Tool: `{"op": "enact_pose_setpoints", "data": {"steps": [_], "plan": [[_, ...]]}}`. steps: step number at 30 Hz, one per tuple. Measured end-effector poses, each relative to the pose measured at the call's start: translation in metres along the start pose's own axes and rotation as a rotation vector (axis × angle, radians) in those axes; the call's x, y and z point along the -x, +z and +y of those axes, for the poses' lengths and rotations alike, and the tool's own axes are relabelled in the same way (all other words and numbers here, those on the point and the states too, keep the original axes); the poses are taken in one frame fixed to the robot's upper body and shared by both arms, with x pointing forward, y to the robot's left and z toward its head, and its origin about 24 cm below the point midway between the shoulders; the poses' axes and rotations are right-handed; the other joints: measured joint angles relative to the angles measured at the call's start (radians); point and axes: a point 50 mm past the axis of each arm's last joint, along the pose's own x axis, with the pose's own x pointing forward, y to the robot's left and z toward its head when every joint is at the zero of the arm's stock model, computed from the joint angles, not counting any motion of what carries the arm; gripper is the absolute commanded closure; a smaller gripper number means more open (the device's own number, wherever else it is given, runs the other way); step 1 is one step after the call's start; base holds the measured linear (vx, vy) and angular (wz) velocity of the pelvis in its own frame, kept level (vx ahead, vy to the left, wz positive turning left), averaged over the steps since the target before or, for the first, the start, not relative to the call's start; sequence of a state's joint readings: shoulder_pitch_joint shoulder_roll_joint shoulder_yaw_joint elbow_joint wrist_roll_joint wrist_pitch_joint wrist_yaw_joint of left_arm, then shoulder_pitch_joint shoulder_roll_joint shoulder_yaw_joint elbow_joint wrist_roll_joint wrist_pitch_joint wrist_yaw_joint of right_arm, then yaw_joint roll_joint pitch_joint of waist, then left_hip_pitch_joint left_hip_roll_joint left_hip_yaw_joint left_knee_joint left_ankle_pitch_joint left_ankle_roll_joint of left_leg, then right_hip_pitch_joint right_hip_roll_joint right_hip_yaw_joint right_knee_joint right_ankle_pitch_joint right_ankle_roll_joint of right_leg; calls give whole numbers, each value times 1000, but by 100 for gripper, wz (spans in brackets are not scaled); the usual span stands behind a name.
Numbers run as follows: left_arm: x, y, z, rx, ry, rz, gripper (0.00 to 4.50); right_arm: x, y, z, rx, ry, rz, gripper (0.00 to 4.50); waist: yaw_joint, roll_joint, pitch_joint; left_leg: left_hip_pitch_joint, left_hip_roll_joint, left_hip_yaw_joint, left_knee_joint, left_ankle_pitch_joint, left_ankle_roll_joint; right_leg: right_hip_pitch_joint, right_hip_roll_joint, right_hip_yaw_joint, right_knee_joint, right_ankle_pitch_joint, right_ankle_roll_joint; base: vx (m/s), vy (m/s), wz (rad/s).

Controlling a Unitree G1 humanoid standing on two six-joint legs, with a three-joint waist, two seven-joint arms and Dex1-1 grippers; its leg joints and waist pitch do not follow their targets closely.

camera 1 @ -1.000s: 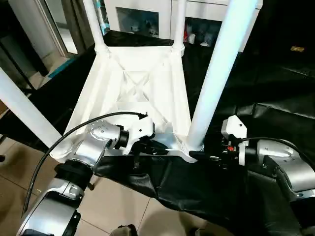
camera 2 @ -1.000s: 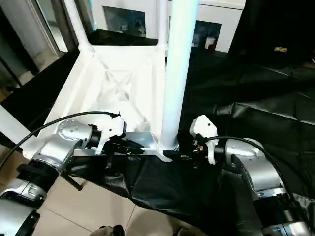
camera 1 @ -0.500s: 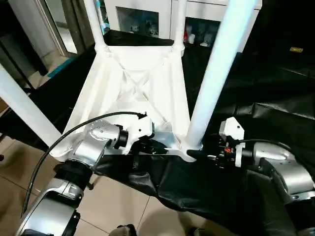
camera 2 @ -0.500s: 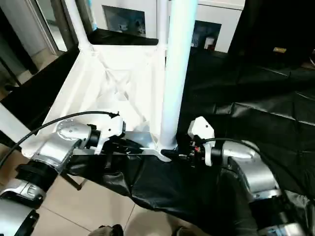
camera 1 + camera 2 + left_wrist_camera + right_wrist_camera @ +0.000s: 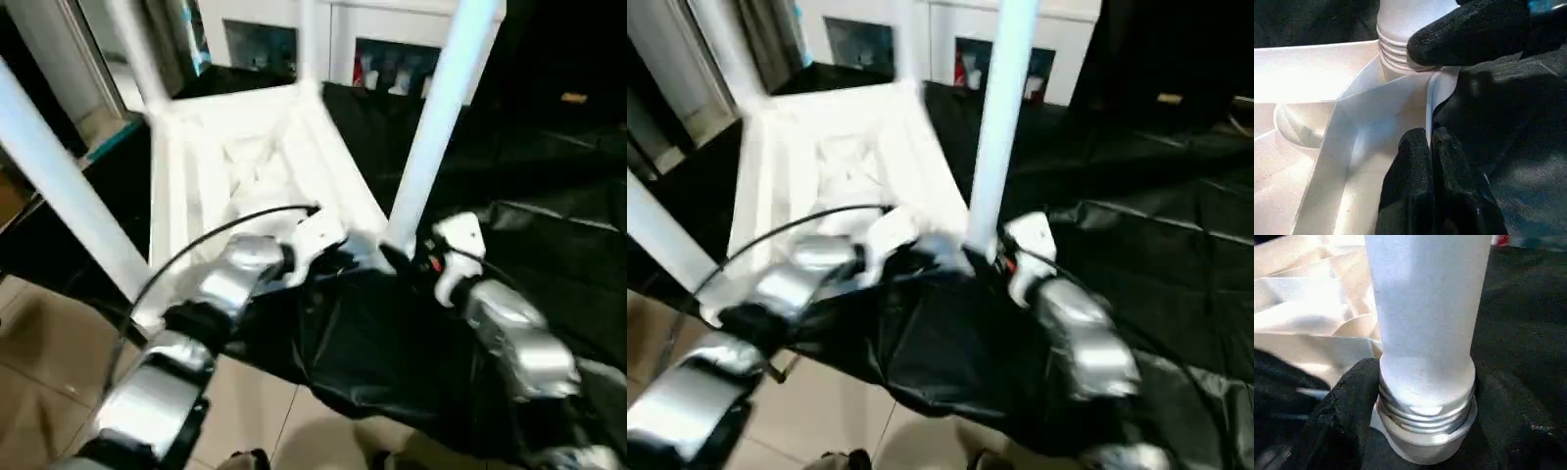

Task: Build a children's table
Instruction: Rotate leg to tighten

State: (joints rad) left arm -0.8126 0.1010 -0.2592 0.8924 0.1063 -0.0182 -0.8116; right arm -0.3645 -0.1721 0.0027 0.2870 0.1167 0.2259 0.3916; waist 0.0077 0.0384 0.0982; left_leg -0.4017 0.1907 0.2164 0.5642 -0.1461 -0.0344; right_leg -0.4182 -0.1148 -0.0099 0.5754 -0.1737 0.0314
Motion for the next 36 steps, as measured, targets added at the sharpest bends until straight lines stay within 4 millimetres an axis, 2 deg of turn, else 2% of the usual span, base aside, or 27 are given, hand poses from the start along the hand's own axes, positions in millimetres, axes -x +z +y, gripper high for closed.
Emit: {"op": "enact_pose_setpoints", "data": {"steps": [1, 3, 6, 11, 17, 22, 26, 27, 36], "plan": [[0, 0, 0, 0, 0, 0, 450, -1, 0, 1, 2, -7, -2, 178, -1, 0, 0, 0, 0, 0, 0, 0, 0, 0, 0, 0, 0, 0, 0, 0, 0, 0], [0, 0, 0, -4, -1, -2, 450, -1, 0, 1, 2, -7, -6, 122, -2, 2, -1, 0, 0, 0, 0, 0, 0, 0, 0, 0, 0, 0, 0, 0, 0, 0], [1, -1, 0, -4, -10, -3, 450, 0, 0, 1, 2, 23, -7, 88, -3, 2, -1, 0, 0, -1, 0, 0, 0, 0, 0, 0, 0, 0, 0, 0, 0, 0], [14, -7, 3, -18, -89, -14, 450, 15, 4, -12, 46, 232, 42, 88, 0, 5, -3, -1, 1, -2, -2, 0, 0, 1, 0, -1, 1, 4, -6, 0, 0, 0], [35, -16, 6, -34, -190, -18, 450, 26, 8, -15, 100, 438, 91, 88, 2, 8, -5, -1, 4, -5, -3, 0, 0, 0, 2, -4, 2, 6, -7, 0, 0, 0], [44, -19, 4, -48, -290, -23, 450, 28, 13, -13, 125, 550, 105, 88, 25, 8, -5, -2, 7, 0, 1, 1, 1, -1, 3, -4, 2, 5, -7, 0, 0, 0], [54, -23, 4, -47, -349, -21, 450, 28, 14, -7, 137, 653, 119, 88, 32, 8, -5, -2, 7, 4, 3, 1, 1, -1, 1, -3, 2, 5, -8, 0, 0, 0], [56, -23, 4, -45, -360, -22, 450, 28, 14, -6, 134, 671, 121, 112, 33, 7, -4, -2, 7, 5, 3, 1, 1, -1, 1, -2, 2, 5, -8, 0, 0, 0], [62, -26, 3, -42, -392, -20, 450, 29, 13, -4, 134, 716, 131, 167, 38, 5, -3, -2, 7, 6, 4, 0, 1, -1, 0, -2, 3, 5, -8, 0, 0, 0]]}}
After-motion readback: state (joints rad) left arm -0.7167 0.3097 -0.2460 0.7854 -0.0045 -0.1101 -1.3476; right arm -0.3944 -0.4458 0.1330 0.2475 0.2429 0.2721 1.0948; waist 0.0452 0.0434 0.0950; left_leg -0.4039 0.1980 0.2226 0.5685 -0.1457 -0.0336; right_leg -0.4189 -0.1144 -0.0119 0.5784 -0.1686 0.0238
